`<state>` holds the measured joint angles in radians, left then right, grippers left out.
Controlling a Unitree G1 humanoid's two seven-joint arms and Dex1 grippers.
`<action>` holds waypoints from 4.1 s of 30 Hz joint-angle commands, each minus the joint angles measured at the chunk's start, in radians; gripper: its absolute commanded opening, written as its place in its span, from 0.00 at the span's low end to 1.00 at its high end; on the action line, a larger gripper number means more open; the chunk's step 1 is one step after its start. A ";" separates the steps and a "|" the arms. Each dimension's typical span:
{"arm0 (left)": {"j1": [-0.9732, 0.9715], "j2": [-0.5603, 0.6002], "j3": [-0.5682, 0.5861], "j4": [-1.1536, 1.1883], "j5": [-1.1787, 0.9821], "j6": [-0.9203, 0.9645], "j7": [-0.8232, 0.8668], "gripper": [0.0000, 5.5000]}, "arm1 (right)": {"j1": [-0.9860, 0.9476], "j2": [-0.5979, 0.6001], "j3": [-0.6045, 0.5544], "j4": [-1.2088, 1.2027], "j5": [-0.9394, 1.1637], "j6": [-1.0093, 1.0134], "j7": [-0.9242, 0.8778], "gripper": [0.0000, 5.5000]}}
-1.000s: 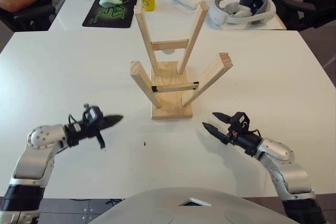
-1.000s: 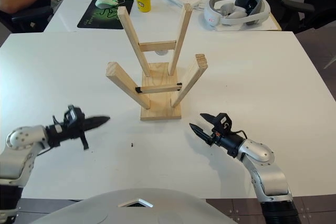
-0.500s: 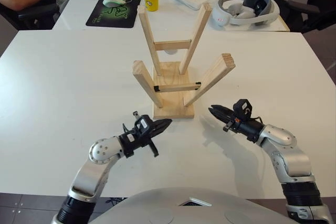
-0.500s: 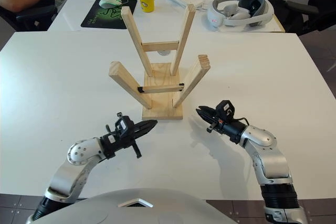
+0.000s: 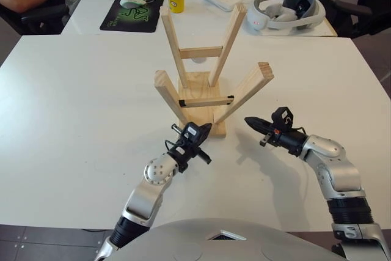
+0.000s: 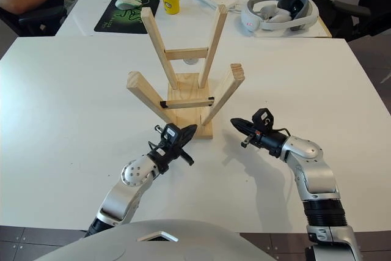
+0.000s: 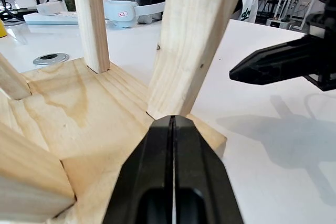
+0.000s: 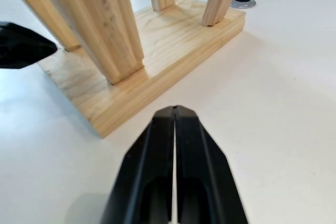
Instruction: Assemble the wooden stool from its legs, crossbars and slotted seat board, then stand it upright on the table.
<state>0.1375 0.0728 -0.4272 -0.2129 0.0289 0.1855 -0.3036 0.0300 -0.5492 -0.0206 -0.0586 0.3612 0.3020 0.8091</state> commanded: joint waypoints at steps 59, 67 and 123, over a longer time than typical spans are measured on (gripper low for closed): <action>-0.166 -0.010 0.017 0.274 0.099 0.137 0.038 0.00 | -0.630 0.147 -0.212 -0.402 0.422 0.184 -0.586 0.01; -0.154 -0.014 0.016 0.266 0.101 0.147 0.043 0.00 | -0.483 0.140 -0.110 -0.486 0.555 0.336 -0.580 0.01; -0.195 0.629 0.185 -0.194 -0.187 0.461 -0.568 0.00 | -0.057 0.008 0.011 -0.365 0.145 0.256 -0.225 0.01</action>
<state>-0.0442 0.7145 -0.2315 -0.3951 -0.1581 0.6370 -0.8911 0.0149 -0.5283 0.0092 -0.4631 0.5462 0.5892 0.5866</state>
